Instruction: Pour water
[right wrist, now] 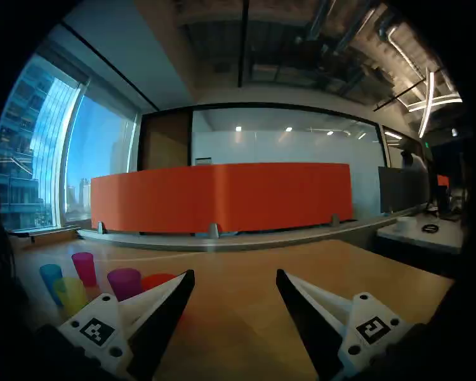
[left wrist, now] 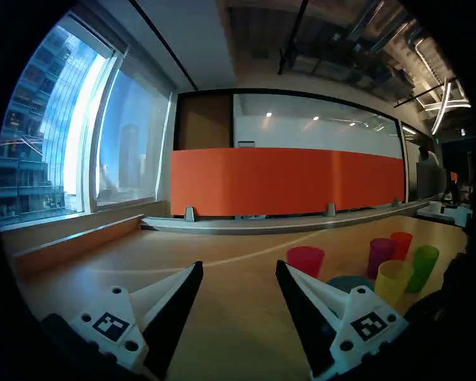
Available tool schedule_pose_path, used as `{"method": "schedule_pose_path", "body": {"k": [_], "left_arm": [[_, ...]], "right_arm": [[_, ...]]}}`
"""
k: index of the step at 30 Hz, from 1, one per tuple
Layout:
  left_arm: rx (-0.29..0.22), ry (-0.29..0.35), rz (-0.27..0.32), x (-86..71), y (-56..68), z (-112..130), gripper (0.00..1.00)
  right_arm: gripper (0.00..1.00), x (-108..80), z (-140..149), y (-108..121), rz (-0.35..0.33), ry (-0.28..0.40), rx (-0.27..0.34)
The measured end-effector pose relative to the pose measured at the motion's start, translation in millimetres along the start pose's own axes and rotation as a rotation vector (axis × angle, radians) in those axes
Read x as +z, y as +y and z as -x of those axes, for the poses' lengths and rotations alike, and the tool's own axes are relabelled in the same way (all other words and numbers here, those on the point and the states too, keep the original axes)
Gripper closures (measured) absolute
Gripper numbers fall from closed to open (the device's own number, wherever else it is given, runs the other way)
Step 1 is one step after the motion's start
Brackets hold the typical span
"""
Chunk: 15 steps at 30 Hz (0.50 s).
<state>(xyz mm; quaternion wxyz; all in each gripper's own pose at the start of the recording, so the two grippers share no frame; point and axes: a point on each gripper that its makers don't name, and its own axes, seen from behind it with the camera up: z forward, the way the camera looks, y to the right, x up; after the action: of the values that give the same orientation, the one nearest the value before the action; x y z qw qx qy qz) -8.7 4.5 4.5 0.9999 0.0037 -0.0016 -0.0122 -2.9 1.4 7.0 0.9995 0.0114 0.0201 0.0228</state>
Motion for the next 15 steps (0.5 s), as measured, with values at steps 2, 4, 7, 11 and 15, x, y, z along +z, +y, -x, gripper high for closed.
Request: {"method": "schedule_pose_path", "body": {"k": [2, 4, 7, 11, 15], "left_arm": [[0.0, 0.0, 0.0, 0.0, 0.2, -0.2, 0.15], [0.0, 0.0, 0.0, 0.0, 0.4, -0.2, 0.16], [0.0, 0.0, 0.0, 0.2, 0.6, -0.1, 0.15], [0.0, 0.0, 0.0, 0.4, 0.2, -0.3, 0.16], [0.0, 0.0, 0.0, 0.2, -0.3, -0.5, 0.15]], "right_arm": [[0.01, 0.4, 1.2, 0.4, 0.002, -0.003, -0.004], [0.01, 0.6, 2.2, 0.8, 0.003, -0.006, -0.008], [0.01, 0.9, 3.2, 1.5, 0.003, -0.011, -0.011], [0.01, 1.5, 4.9, 2.1, 0.005, -0.017, -0.016], [0.01, 1.9, 7.4, 0.9, 0.006, -0.023, -0.027]]}}
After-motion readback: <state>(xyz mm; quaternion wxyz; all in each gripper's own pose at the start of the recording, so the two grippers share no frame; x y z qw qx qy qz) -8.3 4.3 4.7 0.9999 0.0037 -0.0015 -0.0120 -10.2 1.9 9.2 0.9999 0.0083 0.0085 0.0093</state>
